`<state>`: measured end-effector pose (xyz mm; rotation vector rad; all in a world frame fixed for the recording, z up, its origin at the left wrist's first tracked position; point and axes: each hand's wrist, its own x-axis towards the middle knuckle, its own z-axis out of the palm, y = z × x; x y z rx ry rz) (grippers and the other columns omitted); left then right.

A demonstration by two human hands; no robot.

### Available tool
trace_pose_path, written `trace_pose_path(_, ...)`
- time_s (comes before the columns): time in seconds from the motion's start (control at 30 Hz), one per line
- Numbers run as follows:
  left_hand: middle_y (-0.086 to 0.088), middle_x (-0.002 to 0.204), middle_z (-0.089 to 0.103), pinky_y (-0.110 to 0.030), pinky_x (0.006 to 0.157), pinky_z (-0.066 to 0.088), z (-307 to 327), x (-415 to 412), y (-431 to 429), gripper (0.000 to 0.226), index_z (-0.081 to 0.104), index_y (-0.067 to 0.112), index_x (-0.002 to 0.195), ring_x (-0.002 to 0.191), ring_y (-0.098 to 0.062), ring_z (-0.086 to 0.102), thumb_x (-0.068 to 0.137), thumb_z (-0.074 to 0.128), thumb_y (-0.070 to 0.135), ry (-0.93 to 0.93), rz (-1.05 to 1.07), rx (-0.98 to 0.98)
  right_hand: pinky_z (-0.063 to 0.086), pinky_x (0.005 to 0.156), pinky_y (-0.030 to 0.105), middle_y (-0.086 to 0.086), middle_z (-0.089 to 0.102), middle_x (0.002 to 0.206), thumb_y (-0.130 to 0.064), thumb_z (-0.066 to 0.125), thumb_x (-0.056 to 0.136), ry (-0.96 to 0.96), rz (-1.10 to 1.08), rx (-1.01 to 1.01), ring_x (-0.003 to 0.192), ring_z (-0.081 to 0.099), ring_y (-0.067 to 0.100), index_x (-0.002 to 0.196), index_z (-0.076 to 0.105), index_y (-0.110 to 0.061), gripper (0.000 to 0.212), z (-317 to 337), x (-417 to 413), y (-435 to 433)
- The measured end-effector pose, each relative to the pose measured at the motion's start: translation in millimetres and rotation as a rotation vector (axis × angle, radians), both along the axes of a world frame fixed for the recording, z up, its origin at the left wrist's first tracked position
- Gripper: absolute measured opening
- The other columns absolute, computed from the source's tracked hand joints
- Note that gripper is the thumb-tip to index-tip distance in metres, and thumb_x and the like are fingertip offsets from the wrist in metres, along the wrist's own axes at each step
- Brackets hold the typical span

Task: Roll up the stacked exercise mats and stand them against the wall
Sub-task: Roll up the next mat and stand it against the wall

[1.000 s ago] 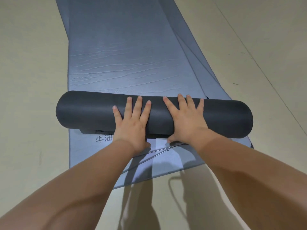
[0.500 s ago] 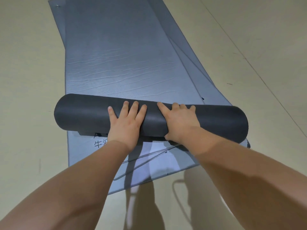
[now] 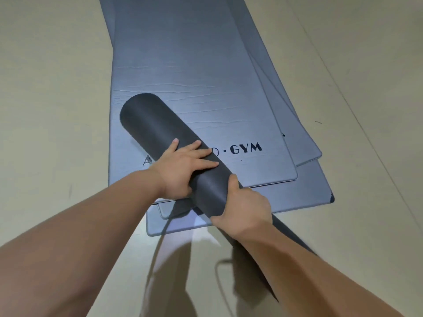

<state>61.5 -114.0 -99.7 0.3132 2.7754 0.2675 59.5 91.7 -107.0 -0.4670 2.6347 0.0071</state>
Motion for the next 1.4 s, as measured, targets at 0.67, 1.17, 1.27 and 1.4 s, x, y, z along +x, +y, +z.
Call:
trace_pose_path(0.67,0.009,0.116,0.073,-0.031,0.062,0.059,-27.9,60.0,72.9,0.097,0.026,0.038,0.156,0.080,-0.008,0.076,0.080,0.086,0.038,-0.421,1.362,1.327,0.059,0.094,0.034,-0.025,0.072,0.117,-0.053,0.093,0.062,-0.444,-0.558,-0.916,0.103,0.072,0.002,0.141,0.042,-0.049,0.094,-23.7,7.7,16.0)
trace_pose_path(1.17,0.004,0.109,0.078,-0.033,0.060,0.060,29.2,9.5,69.1,0.087,0.054,0.027,0.132,0.086,-0.017,0.078,0.056,0.096,0.027,-0.405,1.342,1.435,0.060,0.097,0.044,-0.018,0.074,0.120,-0.015,0.089,0.080,-0.577,-0.528,-1.176,0.109,0.073,0.010,0.138,0.048,-0.050,0.079,40.0,-44.9,27.1)
trace_pose_path(1.27,0.010,0.111,0.077,-0.039,0.071,0.061,97.2,-0.9,55.7,0.094,0.053,0.032,0.133,0.093,-0.016,0.077,0.049,0.095,0.036,-0.340,1.294,1.441,0.060,0.096,0.043,-0.018,0.072,0.122,-0.020,0.092,0.078,-0.524,-0.485,-1.214,0.111,0.072,0.010,0.134,0.047,-0.055,0.081,112.1,-55.4,18.2)
trace_pose_path(1.4,0.013,0.111,0.076,-0.040,0.077,0.059,224.9,2.3,40.2,0.082,0.054,0.036,0.132,0.095,-0.013,0.076,0.057,0.089,0.038,-0.311,1.252,1.483,0.060,0.095,0.043,-0.021,0.070,0.124,-0.025,0.093,0.076,-0.499,-0.443,-1.219,0.112,0.071,0.011,0.132,0.045,-0.064,0.084,239.7,-53.6,8.0)
